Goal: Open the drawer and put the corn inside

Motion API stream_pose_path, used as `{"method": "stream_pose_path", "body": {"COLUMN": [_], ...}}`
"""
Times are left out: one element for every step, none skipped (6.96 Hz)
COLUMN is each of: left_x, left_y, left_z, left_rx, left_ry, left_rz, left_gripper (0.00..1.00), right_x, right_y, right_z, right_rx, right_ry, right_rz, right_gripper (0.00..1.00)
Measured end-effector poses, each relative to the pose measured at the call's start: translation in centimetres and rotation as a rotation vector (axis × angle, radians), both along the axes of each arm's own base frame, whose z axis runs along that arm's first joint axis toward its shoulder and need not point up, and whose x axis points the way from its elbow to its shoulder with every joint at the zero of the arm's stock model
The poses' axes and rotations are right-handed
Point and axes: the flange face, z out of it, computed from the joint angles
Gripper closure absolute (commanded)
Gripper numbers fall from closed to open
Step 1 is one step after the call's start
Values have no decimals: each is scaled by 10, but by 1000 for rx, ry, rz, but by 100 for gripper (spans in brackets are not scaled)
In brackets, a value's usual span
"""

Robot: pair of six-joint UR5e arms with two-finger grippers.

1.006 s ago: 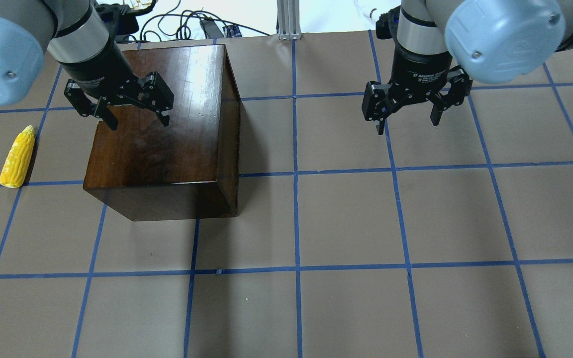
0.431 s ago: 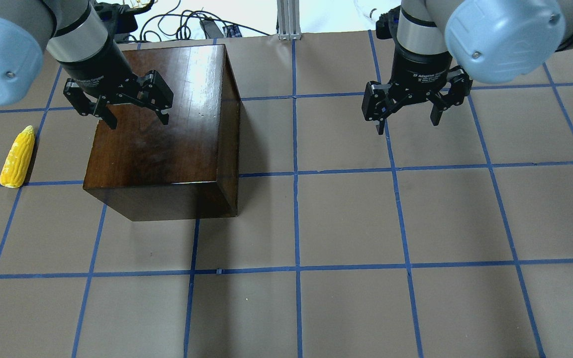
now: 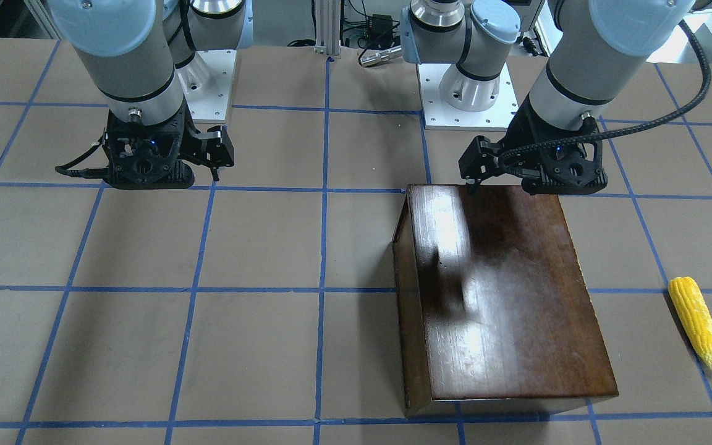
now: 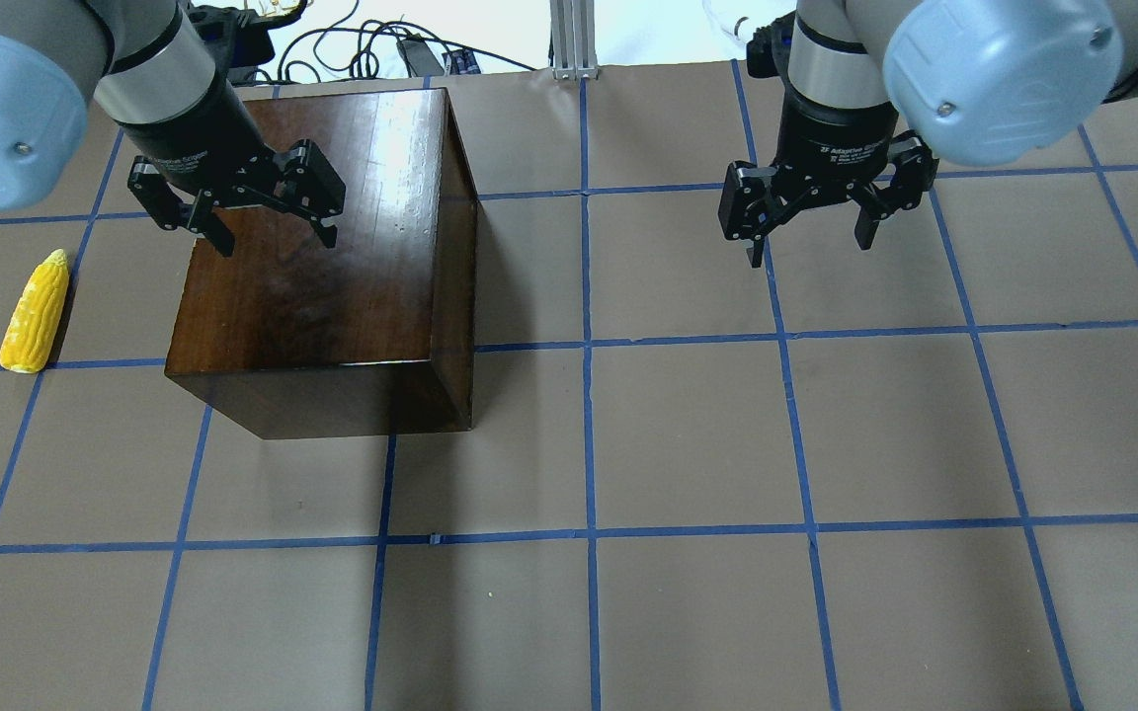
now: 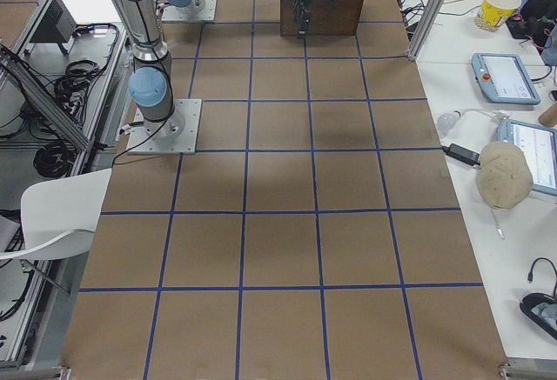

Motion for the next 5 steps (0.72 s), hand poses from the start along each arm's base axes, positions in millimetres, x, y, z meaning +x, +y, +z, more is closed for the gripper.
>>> {"method": "stream_pose_path", "body": {"left_x": [4,16,34,57,83], "left_y": [-1,-4,-8,-13,-18], "left_z": [0,1,5,11,17], "left_rx": [1,-2,-14,-31,-47], "left_ry": [-4,-6,-5,-2,-3], "left_rz": [2,16,35,48,42], "left_gripper": [0,0,0,0,0], "right_x": [0,0,0,0,0], "right_y": [0,0,0,0,0], "right_z": [0,0,0,0,0], "right_rx": [0,0,0,0,0], "right_ry": [0,0,0,0,0], "right_rz": [0,0,0,0,0], "right_gripper": [0,0,0,0,0]}}
